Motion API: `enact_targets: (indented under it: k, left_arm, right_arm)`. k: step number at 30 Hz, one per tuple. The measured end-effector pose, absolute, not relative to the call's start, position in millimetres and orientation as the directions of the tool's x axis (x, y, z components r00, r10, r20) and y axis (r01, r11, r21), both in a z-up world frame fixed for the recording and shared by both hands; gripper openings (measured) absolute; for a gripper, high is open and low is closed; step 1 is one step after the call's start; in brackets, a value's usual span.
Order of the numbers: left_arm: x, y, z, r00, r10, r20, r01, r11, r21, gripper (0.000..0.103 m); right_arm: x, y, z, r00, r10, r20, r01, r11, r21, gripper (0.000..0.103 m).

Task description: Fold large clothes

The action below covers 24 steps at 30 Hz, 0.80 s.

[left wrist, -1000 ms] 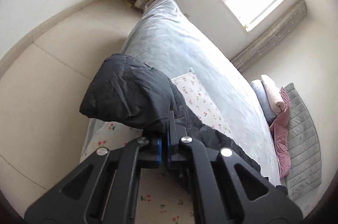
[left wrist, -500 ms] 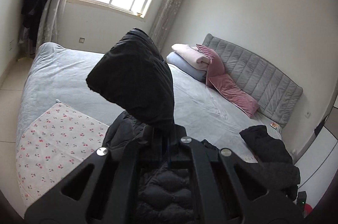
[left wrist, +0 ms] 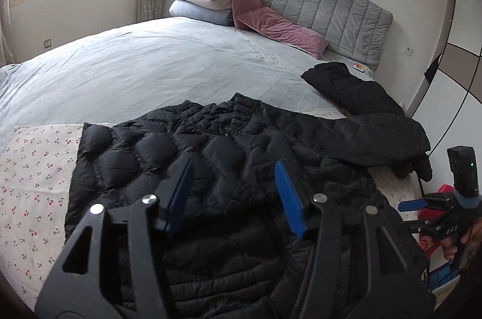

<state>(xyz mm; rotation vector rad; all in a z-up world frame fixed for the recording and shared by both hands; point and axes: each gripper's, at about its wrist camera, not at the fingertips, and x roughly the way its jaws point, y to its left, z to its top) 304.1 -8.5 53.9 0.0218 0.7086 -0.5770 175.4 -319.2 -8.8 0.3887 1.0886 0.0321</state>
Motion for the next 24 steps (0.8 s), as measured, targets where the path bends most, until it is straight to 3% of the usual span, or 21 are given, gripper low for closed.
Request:
enact_targets:
  k: [5, 8, 12, 15, 16, 17, 18, 21, 24]
  left_arm:
    - [340.3, 50.8, 18.5, 0.624, -0.348, -0.7, 0.349, 0.925, -0.148, 0.055]
    - [350.0, 71.6, -9.9, 0.595, -0.336, -0.73, 0.296, 0.936, -0.189, 0.046]
    - [351.2, 75.9, -48.6, 0.57, -0.32, -0.757, 0.271, 0.943, -0.194, 0.046]
    - [349.5, 78.5, -67.7, 0.571, -0.329, -0.752, 0.258, 0.942, -0.216, 0.046]
    - [349.4, 79.9, -72.5, 0.572, -0.335, -0.749, 0.251, 0.941, -0.229, 0.046]
    - [348.6, 81.1, -76.8, 0.574, -0.341, -0.745, 0.243, 0.939, -0.242, 0.046]
    - [347.5, 82.7, -80.4, 0.576, -0.348, -0.739, 0.236, 0.937, -0.257, 0.046]
    - [345.0, 86.6, -85.7, 0.585, -0.369, -0.722, 0.23, 0.929, -0.288, 0.046]
    - [343.7, 83.5, -89.1, 0.579, -0.376, -0.723, 0.239, 0.927, -0.291, 0.046]
  right_arm:
    - [212.9, -322.1, -15.3, 0.414, 0.33, -0.848, 0.197, 0.878, 0.437, 0.085]
    - [243.2, -313.6, -22.3, 0.429, 0.327, -0.842, 0.209, 0.871, 0.445, 0.085]
    - [287.6, -306.5, -41.2, 0.487, 0.304, -0.819, 0.209, 0.87, 0.447, 0.079]
    - [314.9, -309.8, -64.4, 0.534, 0.292, -0.794, 0.24, 0.848, 0.473, 0.067]
    - [322.2, -311.6, -73.3, 0.546, 0.3, -0.782, 0.252, 0.831, 0.495, 0.052]
    - [329.6, -312.9, -82.4, 0.548, 0.319, -0.773, 0.257, 0.815, 0.519, 0.029]
    - [337.0, -311.6, -91.1, 0.538, 0.341, -0.771, 0.251, 0.808, 0.533, 0.014]
    - [349.3, -301.1, -88.3, 0.585, 0.232, -0.777, 0.192, 0.892, 0.41, 0.01]
    - [361.8, -290.1, -107.9, 0.519, 0.093, -0.85, 0.216, 0.948, 0.236, 0.01]
